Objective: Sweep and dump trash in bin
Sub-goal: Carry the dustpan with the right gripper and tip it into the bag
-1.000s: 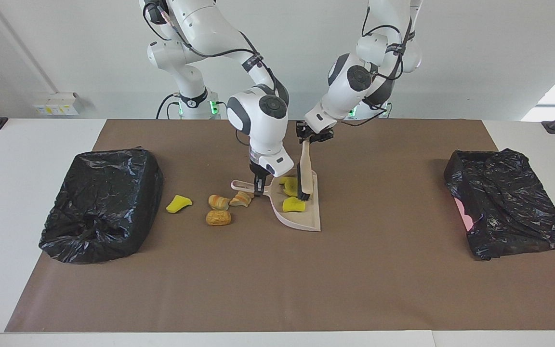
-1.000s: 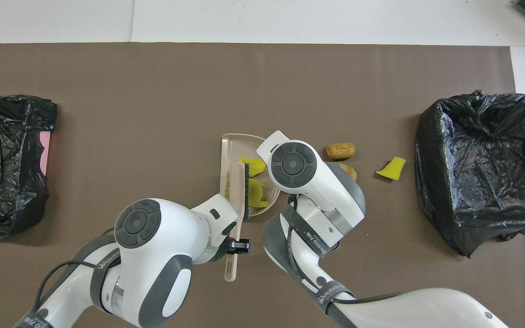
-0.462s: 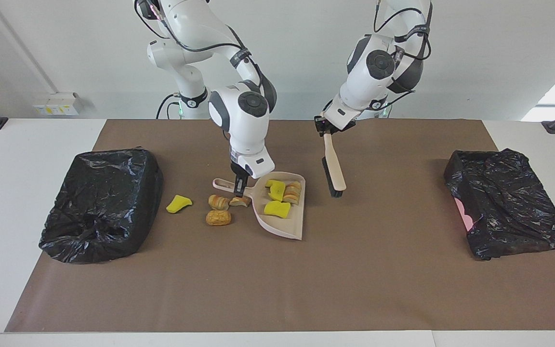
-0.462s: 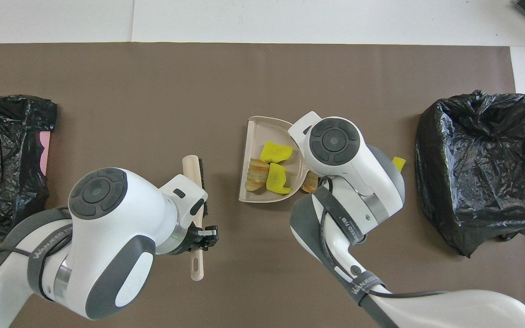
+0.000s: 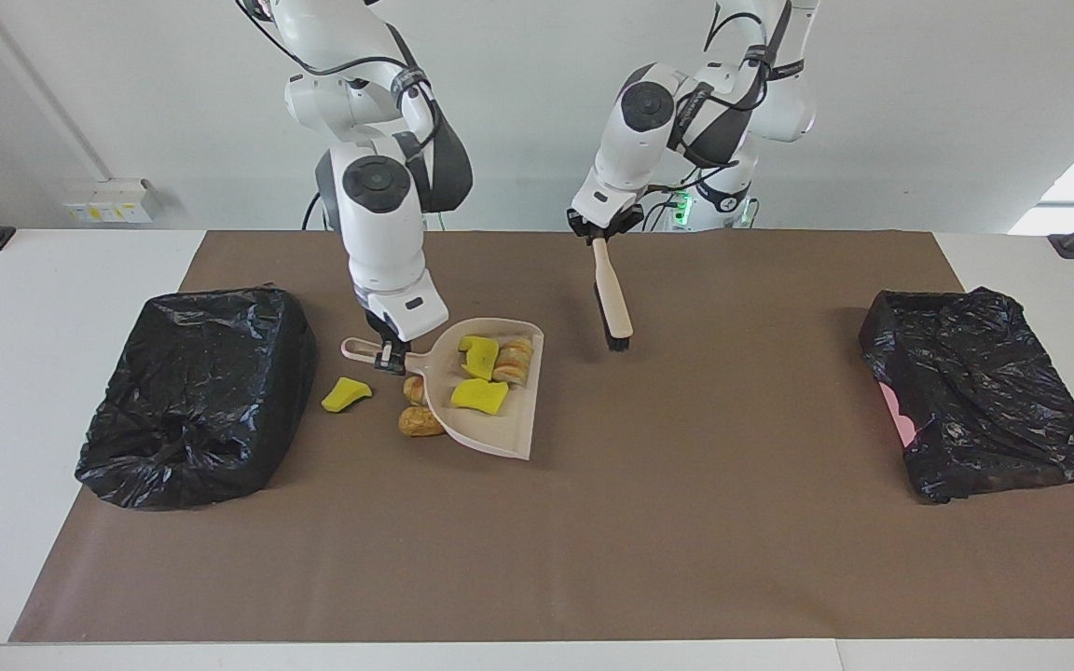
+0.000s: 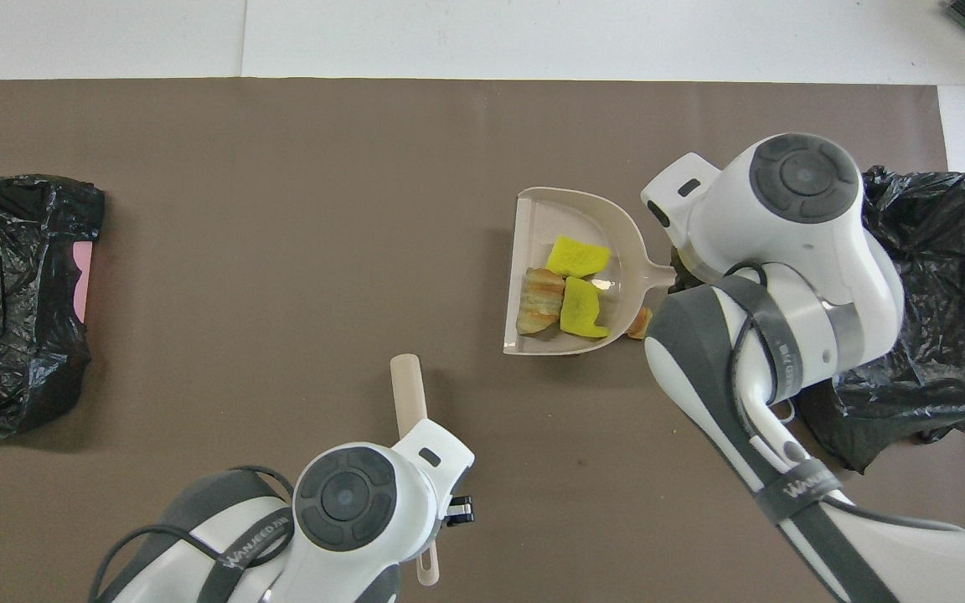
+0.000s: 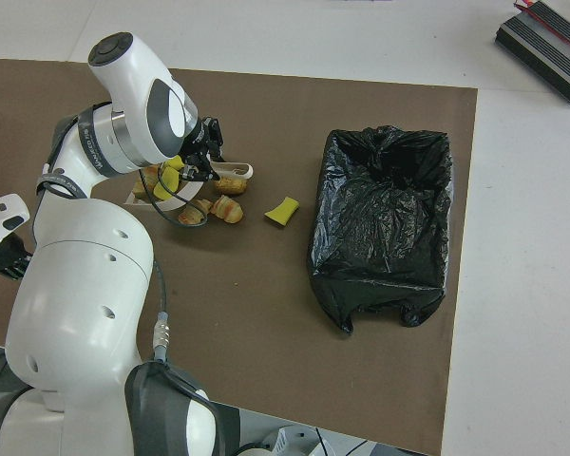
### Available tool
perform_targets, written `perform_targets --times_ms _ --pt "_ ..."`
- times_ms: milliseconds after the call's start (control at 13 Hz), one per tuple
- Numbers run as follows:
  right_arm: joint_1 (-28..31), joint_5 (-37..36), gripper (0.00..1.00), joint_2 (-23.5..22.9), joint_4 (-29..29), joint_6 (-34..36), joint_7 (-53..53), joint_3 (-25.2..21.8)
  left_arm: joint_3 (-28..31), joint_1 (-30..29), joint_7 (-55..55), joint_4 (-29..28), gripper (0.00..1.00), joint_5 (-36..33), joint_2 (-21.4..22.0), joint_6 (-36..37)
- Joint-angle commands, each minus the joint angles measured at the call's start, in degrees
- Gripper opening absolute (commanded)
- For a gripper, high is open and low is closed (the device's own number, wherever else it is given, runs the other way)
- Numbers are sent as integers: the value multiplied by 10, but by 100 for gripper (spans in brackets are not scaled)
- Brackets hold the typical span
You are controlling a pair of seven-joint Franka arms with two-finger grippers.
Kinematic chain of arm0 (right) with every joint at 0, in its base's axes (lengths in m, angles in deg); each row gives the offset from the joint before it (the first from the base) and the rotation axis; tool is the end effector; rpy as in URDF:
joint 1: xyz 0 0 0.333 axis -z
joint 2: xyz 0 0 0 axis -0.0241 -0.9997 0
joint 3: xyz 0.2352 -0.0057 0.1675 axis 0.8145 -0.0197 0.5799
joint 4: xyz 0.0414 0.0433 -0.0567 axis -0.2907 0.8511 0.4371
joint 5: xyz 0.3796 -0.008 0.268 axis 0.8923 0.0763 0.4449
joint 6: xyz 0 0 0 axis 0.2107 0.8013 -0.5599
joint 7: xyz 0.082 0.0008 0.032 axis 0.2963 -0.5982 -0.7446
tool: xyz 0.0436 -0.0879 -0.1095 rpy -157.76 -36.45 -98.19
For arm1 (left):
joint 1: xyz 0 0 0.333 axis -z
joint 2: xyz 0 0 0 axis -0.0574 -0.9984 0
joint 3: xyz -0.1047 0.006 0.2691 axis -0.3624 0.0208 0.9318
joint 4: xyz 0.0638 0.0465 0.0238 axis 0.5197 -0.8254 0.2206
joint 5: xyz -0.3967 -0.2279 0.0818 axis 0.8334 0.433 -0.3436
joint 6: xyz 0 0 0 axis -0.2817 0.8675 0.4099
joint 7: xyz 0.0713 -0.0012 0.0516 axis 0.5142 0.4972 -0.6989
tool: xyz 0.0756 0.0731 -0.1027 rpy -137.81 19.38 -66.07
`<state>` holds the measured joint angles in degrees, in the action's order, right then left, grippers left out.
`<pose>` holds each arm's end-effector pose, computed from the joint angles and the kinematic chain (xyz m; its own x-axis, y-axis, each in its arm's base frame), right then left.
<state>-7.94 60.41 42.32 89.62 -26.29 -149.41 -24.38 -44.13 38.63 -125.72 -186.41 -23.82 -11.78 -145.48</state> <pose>0.6601 0.1548 0.3512 0.1308 0.9862 -0.1011 0.9913 -0.1316 -0.0012 0.3318 -0.4106 0.2837 0.9703 0.0394 -0.2385 0.0540 -0.9970 0.0549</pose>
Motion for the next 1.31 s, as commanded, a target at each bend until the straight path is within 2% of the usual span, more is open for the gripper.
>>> perform_targets --times_ms 0,308,462,615,846,923,1000,1077,1154,1231 --pt "46 21 0 1 -38 51 -64 6 7 44 -22 -28 0 -13 -8 -60" --pt "108 21 0 12 -76 105 -132 3 7 59 -37 -53 0 -13 -12 -98" --pt "144 9 0 34 -77 113 -161 0 6 73 -51 -62 0 -13 -25 -133" --pt "187 6 0 41 -85 121 -209 -1 6 73 -55 -63 0 -13 -25 -135" --pt "235 -46 0 41 -93 116 -288 -1 6 68 -53 -68 23 -13 -26 -137" --pt "251 -58 0 41 -93 111 -308 -2 6 66 -50 -68 44 -13 -28 -137" --pt "268 -73 0 41 -93 105 -322 -1 7 64 -49 -68 76 -13 -28 -135" --pt "282 -89 0 41 -93 97 -334 -1 7 55 -46 -66 92 -13 -30 -134" --pt "291 -101 0 41 -92 89 -341 -1 7 48 -44 -60 99 -13 -38 -133" --pt "303 -121 0 44 -88 71 -345 -1 8 33 -43 -41 100 -13 -48 -125"
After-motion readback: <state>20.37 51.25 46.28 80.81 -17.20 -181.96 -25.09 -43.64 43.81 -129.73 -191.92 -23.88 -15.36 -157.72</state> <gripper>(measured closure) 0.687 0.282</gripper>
